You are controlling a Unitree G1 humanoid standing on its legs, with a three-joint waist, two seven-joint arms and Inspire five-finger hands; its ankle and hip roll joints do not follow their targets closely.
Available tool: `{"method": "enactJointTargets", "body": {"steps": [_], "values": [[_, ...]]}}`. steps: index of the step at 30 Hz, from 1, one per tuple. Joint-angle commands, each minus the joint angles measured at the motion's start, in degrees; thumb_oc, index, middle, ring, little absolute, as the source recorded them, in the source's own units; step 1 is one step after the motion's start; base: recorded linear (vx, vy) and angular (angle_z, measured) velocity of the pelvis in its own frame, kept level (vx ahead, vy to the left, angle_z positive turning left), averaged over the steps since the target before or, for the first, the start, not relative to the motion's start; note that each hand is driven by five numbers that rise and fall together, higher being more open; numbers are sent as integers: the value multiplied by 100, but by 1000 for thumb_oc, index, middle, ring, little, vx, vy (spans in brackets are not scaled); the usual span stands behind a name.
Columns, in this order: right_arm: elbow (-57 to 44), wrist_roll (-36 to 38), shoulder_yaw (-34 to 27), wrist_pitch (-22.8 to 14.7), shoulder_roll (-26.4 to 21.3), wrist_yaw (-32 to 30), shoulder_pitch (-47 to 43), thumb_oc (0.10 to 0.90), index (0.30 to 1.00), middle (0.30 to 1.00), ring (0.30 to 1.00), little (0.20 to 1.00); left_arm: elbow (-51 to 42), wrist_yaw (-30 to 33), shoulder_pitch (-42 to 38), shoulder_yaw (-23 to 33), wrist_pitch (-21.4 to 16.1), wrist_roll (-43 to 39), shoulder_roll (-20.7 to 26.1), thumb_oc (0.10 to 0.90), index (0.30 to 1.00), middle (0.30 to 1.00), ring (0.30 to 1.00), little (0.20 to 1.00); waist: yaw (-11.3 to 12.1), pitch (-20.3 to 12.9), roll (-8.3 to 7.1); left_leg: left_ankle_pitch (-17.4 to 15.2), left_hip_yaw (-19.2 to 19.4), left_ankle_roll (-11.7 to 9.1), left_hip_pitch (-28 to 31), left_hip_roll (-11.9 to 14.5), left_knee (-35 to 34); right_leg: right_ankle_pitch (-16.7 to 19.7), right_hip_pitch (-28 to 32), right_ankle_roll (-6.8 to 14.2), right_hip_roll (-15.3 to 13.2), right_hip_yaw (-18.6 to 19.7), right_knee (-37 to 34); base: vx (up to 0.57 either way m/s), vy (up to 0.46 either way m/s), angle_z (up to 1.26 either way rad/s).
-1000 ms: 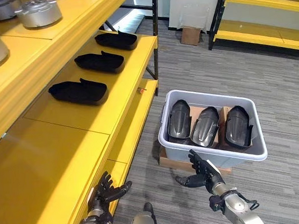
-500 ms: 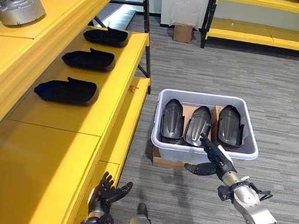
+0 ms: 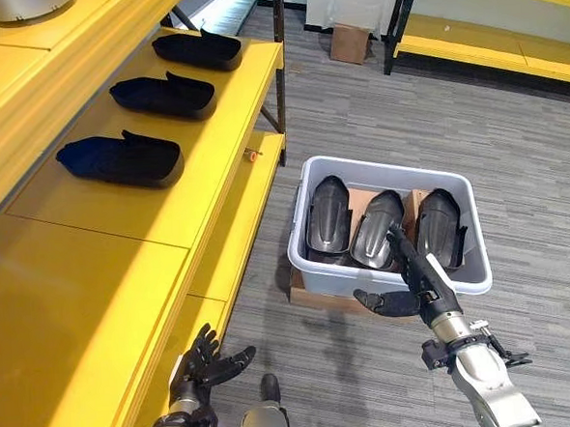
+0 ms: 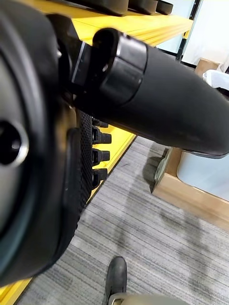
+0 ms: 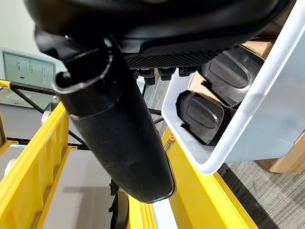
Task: Move parts from the plastic box to the shelf.
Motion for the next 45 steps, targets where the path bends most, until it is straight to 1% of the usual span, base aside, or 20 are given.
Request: {"method": "enactJointTargets", "body": {"steps": [1,5,6,12,14,17,20,23,24,25,26,29,30,32,34,37,38,45], "values": [[-812,210,-728,-763,-306,-180,-343,900,1000,1000,1000,1000,-510,-141,-94,157,-525,107,66,900,1000,1000,1000,1000,68,-214,160,-194,-324,-281,662,482,-503,518,64,473,-514,-31,23,0,0,0],[-797,110,-978,-802,-313,-341,-427,900,1000,1000,1000,1000,-459,-175,-78,153,-511,130,57,900,1000,1000,1000,1000,88,-246,148,-187,-351,-275,623,471,-513,516,66,483,-530,-65,29,0,0,0],[-764,25,-1092,-832,-334,-464,-534,900,1000,1000,1000,1000,-513,-201,-79,125,-517,145,86,900,1000,1000,1000,1000,97,-242,144,-197,-360,-267,614,456,-504,519,61,484,-531,-68,31,0,0,0],[-731,-212,-1435,-868,-389,-814,-814,900,1000,1000,1000,1000,-584,-228,-118,76,-517,151,138,900,1000,1000,1000,1000,154,-163,136,-207,-396,-244,576,425,-477,556,80,509,-556,-99,31,0,0,0],[-581,-341,-1625,-847,-479,-1018,-967,900,1000,1000,1000,1000,-638,-262,-153,-17,-515,156,192,900,1000,1000,1000,1000,186,-89,112,-205,-429,-237,524,396,-459,579,77,515,-566,-128,25,1,12,9],[-304,-354,-1695,-808,-574,-1275,-1235,900,1000,1000,1000,1000,-729,-296,-271,-212,-502,175,326,900,1000,1000,1000,1000,248,54,80,-199,-483,-232,399,377,-396,603,31,511,-564,-143,14,-14,-3,14],[-139,-402,-1730,-783,-666,-1422,-1404,900,1000,1000,1000,1000,-802,-290,-346,-308,-498,152,391,900,1000,1000,1000,1000,292,162,84,-186,-534,-237,273,382,-335,594,-18,505,-558,-164,21,-40,-4,10],[-2,-462,-1784,-766,-800,-1627,-1679,900,1000,1000,1000,1000,-902,-261,-440,-398,-496,124,461,900,1000,1000,1000,1000,343,361,125,-167,-611,-250,95,389,-236,585,-96,481,-550,-199,27,-60,-8,9],[75,-546,-1801,-739,-905,-1759,-1837,900,1000,1000,1000,1000,-910,-239,-498,-482,-507,102,501,900,1000,1000,1000,1000,377,499,166,-139,-638,-268,-16,400,-192,580,-153,472,-558,-221,32,-48,3,20],[90,-547,-1802,-744,-913,-1765,-1855,900,1000,1000,1000,1000,-906,-236,-513,-486,-508,100,498,900,1000,1000,1000,1000,378,506,171,-140,-644,-268,-26,402,-184,579,-157,470,-556,-224,35,-79,10,21],[228,-610,-1795,-696,-1047,-1883,-2006,900,1000,1000,1000,1000,-935,-216,-541,-547,-531,68,545,900,1000,1000,1000,1000,407,628,222,-119,-678,-276,-120,404,-155,584,-223,464,-566,-241,53,-58,13,15],[350,-687,-1774,-652,-1184,-2000,-2201,900,1000,1000,1000,1000,-980,-191,-602,-611,-549,29,584,900,1000,1000,1000,1000,414,760,292,-86,-698,-283,-236,405,-122,590,-319,458,-595,-263,82,-44,13,6],[353,-687,-1773,-653,-1186,-2001,-2206,900,1000,1000,1000,1000,-979,-190,-606,-611,-549,29,582,900,1000,1000,1000,1000,413,761,293,-86,-699,-283,-239,406,-120,589,-321,457,-595,-263,84,-53,21,3],[475,-849,-1787,-554,-1404,-2128,-2422,900,1000,1000,1000,1000,-977,-154,-685,-691,-553,-5,597,900,1000,1000,1000,1000,416,965,387,-44,-697,-291,-365,400,-90,579,-440,440,-635,-284,131,-53,16,9],[630,-912,-1789,-497,-1571,-2250,-2626,900,1000,1000,1000,1000,-1018,-130,-749,-799,-581,-33,616,900,1000,1000,1000,1000,418,1080,436,-31,-707,-295,-458,396,-57,566,-525,429,-670,-278,156,-35,18,13],[698,-963,-1775,-471,-1657,-2301,-2719,900,1000,1000,1000,1000,-1037,-122,-771,-836,-587,-53,610,900,1000,1000,1000,1000,411,1142,459,-32,-703,-293,-501,390,-34,574,-574,428,-689,-263,177,-23,12,1],[851,-989,-1730,-441,-1791,-2381,-2912,900,1000,1000,1000,1000,-1047,-99,-809,-891,-612,-77,609,900,1000,1000,1000,1000,416,1237,490,-28,-680,-297,-566,397,1,579,-653,422,-711,-253,201,-40,13,-1],[1428,-1306,-1603,-244,-2381,-2593,-3400,900,1000,1000,1000,1000,-1116,-32,-911,-993,-672,-146,685,900,1000,1000,1000,1000,409,1462,553,-8,-642,-318,-742,418,83,588,-850,408,-748,-216,279,-16,4,0]]}}
